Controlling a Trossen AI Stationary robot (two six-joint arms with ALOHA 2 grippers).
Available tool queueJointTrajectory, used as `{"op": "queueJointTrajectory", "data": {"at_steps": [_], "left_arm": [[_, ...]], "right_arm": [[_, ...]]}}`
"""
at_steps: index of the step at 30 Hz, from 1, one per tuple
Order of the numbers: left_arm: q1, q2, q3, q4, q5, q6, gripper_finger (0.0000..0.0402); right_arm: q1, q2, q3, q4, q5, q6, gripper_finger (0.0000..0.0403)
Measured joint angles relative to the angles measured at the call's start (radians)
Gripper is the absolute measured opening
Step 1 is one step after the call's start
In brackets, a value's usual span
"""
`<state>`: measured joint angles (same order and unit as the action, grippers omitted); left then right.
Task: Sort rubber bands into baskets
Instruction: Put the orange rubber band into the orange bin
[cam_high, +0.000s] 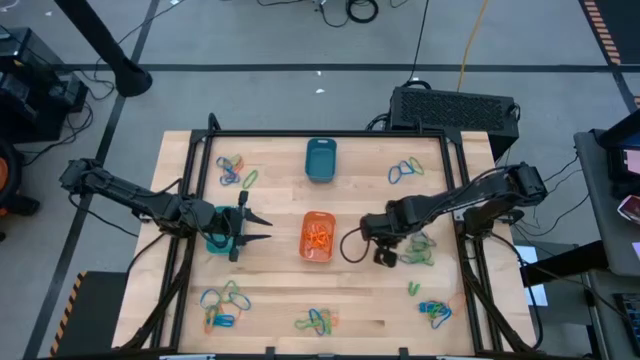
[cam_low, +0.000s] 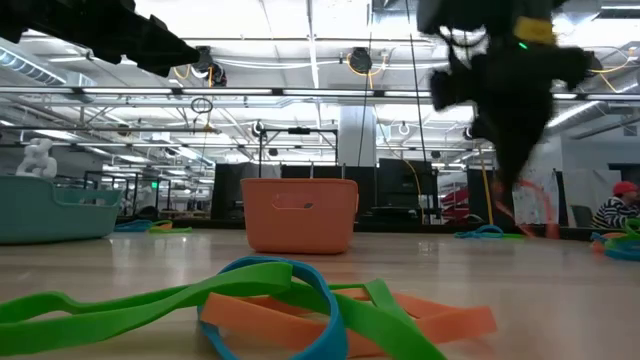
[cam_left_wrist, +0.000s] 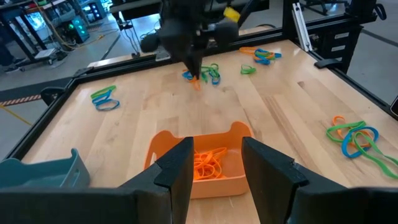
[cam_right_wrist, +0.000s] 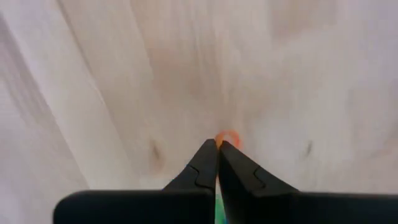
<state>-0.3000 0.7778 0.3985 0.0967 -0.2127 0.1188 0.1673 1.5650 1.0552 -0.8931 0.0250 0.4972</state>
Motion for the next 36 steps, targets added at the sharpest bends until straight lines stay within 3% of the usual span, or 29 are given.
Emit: {"op": "queueJointTrajectory", "data": {"at_steps": [5,12,17,31,36], "left_arm": [[0.0,0.0,0.0,0.0,0.0,0.0,0.0144],[0.0,0.0,0.0,0.0,0.0,0.002,0.0144],[0.0,0.0,0.0,0.0,0.0,0.0,0.0144],[0.0,0.0,0.0,-0.001,0.0,0.001,0.0144],[0.0,0.0,0.0,-0.001,0.0,0.0,0.0144]], "right_arm": [[0.0,0.0,0.078,0.219,0.075,0.006,0.0003],[0.005,0.021,0.085,0.754,0.08,-0.133,0.0003],[-0.012,0.11,0.084,0.979,0.086,-0.22,0.0003],[-0.076,0.305,0.083,1.004,0.08,-0.194,0.0004],[-0.101,0.323,0.083,0.954,0.079,-0.088,0.0004]]}}
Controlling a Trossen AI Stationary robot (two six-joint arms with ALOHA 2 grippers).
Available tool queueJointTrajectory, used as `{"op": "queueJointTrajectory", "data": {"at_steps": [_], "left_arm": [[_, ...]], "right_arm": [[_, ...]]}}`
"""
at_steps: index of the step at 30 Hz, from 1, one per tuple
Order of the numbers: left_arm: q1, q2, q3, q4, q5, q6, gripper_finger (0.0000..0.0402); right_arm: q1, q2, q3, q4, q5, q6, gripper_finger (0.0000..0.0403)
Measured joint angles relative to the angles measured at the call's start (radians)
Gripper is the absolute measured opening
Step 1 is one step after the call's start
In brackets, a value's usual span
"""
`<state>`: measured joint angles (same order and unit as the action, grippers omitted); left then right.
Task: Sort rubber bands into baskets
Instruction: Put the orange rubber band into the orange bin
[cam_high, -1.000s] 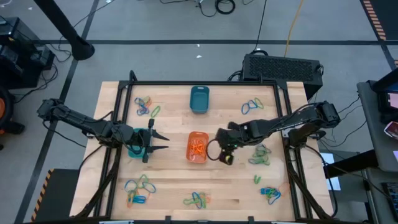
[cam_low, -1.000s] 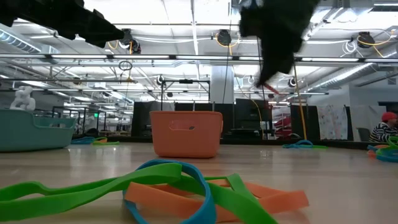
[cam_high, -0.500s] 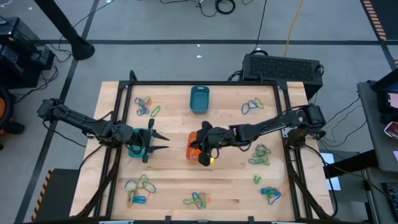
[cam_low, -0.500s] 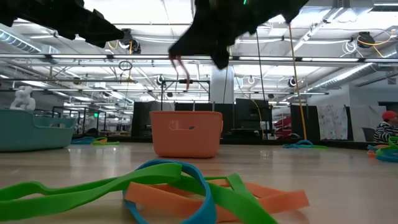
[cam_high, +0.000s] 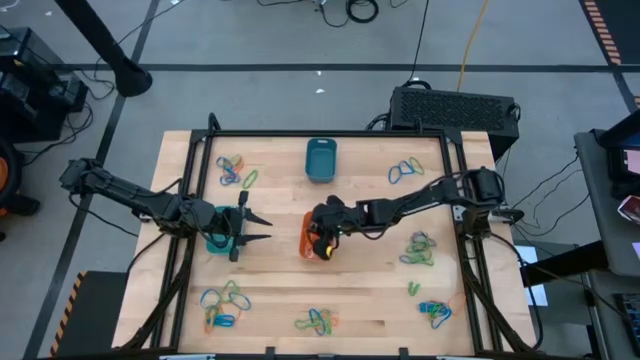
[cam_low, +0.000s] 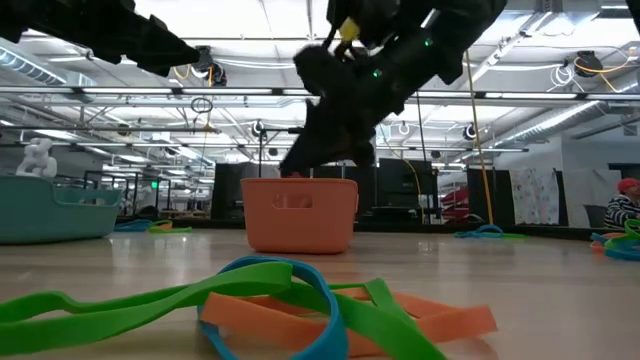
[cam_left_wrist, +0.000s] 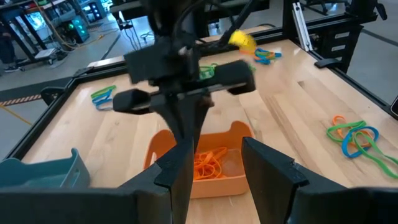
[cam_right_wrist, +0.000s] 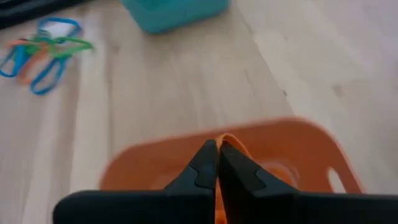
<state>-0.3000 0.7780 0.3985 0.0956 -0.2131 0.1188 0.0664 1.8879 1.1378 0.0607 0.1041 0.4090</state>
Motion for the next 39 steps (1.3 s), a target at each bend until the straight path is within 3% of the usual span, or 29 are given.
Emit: {"op": "queueJointTrajectory", "data": {"at_steps": [6,14,19,25,31,35,39], "left_arm": [[0.0,0.0,0.0,0.0,0.0,0.001,0.0144],[0.0,0.0,0.0,0.0,0.0,0.001,0.0144],[0.0,0.0,0.0,0.0,0.0,0.001,0.0144],[0.0,0.0,0.0,0.0,0.0,0.001,0.0144],[0.0,0.0,0.0,-0.001,0.0,0.0,0.0144],[0.0,0.0,0.0,-0.006,0.0,0.0,0.0144],[0.0,0.0,0.0,-0.008,0.0,-0.001,0.0144]], "right_arm": [[-0.015,0.002,0.0,-0.073,-0.004,0.047,0.0017],[-0.015,0.002,0.0,-0.082,-0.009,0.047,0.0102],[-0.017,0.002,0.06,-0.184,-0.102,0.035,0.0143],[-0.016,0.002,0.25,-0.54,-0.11,0.021,0.0157],[0.036,0.001,0.429,-1.04,-0.111,0.024,0.0155],[0.075,0.001,0.446,-1.362,-0.11,0.085,0.0155],[0.113,0.001,0.393,-1.54,-0.118,0.239,0.0155]]}}
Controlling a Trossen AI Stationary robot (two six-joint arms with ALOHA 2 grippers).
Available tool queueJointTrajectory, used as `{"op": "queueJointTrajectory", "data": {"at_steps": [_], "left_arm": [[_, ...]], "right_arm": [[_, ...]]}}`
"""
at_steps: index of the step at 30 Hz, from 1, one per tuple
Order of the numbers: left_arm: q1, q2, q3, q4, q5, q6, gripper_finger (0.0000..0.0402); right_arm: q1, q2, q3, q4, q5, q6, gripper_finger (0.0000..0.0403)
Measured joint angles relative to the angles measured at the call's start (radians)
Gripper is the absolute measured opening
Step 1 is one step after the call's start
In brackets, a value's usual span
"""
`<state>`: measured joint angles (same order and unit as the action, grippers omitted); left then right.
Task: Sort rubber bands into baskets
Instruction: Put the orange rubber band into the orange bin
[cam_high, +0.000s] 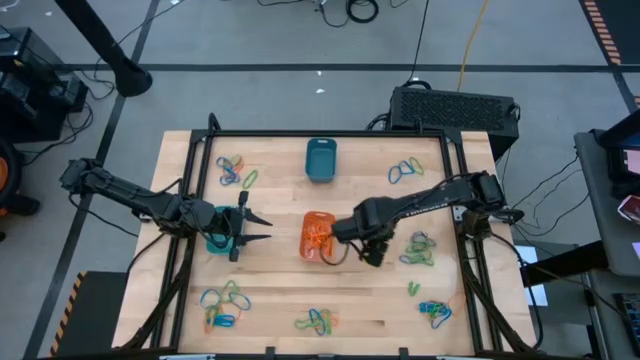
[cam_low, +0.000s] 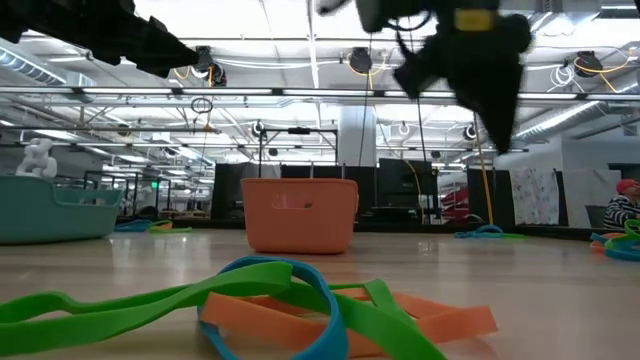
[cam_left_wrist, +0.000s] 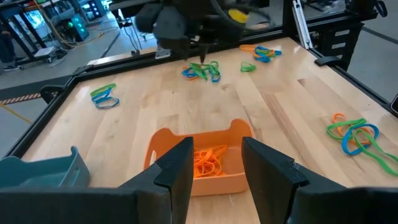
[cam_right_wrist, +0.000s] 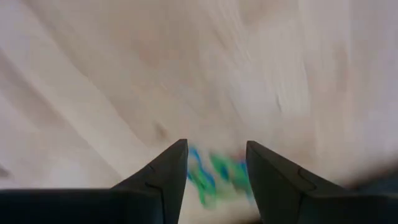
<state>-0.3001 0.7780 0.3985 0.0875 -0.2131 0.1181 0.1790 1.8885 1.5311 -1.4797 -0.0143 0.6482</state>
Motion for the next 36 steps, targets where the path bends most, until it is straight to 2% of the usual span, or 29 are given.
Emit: {"op": "queueJointTrajectory", "data": {"at_steps": [2,6,12,17,21,24,28,31,36], "left_arm": [[0.0,0.0,0.0,0.0,0.0,0.0,0.0144],[0.0,0.0,0.0,0.0,0.0,0.0,0.0144],[0.0,0.0,0.0,0.001,0.0,0.0,0.0144],[0.0,0.0,0.0,0.001,0.0,-0.006,0.0144],[0.0,0.0,0.0,0.001,0.0,-0.007,0.0144],[0.0,0.0,0.0,0.001,0.0,-0.01,0.0144],[0.0,0.0,0.0,0.001,0.0,-0.033,0.0144],[0.0,0.0,0.0,0.001,0.0,-0.033,0.0144],[0.0,0.0,0.0,0.001,0.0,-0.03,0.0144]], "right_arm": [[0.034,-0.002,-0.029,-0.022,-0.047,0.031,0.0155],[0.119,-0.022,-0.081,0.044,-0.147,0.092,0.0155],[0.288,-0.028,-0.093,0.072,-0.247,0.216,0.0155],[0.424,-0.028,-0.093,0.062,-0.308,0.372,0.0155],[0.507,-0.029,-0.108,0.017,-0.311,0.472,0.0155],[0.55,-0.029,-0.16,0.021,-0.32,0.422,0.0155],[0.592,-0.029,-0.273,0.082,-0.433,0.317,0.0155],[0.614,-0.029,-0.362,0.126,-0.477,0.241,0.0155],[0.618,-0.029,-0.478,0.215,-0.489,0.143,0.0155]]}}
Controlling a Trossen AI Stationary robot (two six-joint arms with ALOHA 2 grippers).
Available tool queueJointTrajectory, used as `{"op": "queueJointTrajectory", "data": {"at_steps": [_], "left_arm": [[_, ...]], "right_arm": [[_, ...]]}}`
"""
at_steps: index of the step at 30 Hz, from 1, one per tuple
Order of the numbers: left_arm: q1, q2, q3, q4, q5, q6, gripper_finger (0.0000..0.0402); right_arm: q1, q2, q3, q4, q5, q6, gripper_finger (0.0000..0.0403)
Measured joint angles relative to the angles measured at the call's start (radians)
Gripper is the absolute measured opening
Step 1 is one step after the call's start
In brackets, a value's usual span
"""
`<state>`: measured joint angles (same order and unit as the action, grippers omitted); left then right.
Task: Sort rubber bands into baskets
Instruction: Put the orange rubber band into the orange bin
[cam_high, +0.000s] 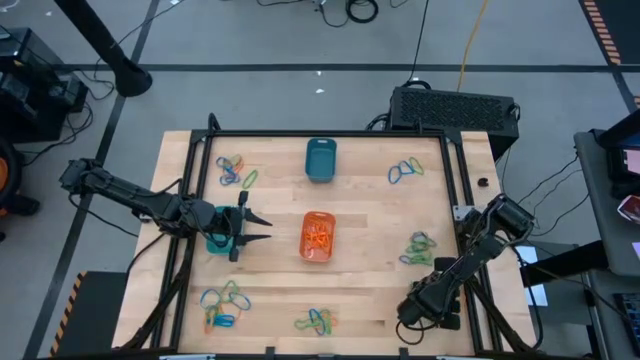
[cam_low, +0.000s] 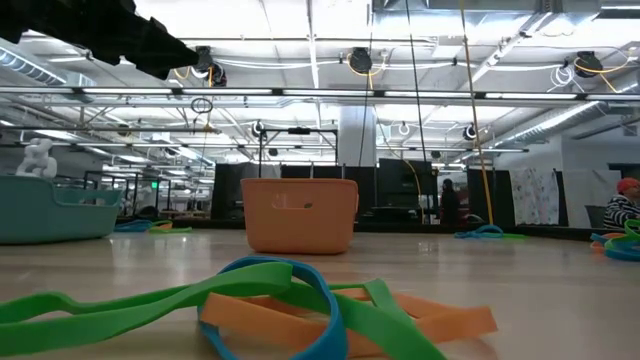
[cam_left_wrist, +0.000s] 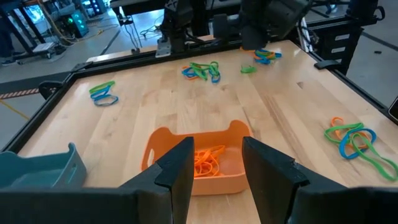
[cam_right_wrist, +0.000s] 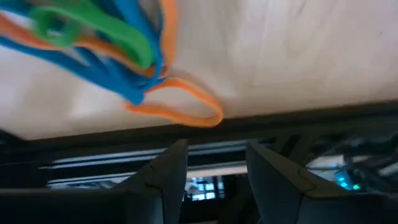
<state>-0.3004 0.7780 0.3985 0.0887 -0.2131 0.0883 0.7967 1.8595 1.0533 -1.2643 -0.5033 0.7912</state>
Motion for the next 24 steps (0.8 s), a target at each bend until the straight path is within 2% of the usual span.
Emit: {"op": "queueJointTrajectory", "data": {"at_steps": [10,19,24], "left_arm": [[0.0,0.0,0.0,0.0,0.0,0.005,0.0144],[0.0,0.0,0.0,0.0,0.0,0.004,0.0144],[0.0,0.0,0.0,0.0,0.0,0.003,0.0144]], "right_arm": [[0.004,0.0,-0.095,0.233,-0.029,-0.055,0.0155],[0.014,0.0,-0.104,0.242,-0.027,-0.091,0.0152],[0.036,0.0,-0.104,0.249,-0.018,-0.153,0.0116]]}}
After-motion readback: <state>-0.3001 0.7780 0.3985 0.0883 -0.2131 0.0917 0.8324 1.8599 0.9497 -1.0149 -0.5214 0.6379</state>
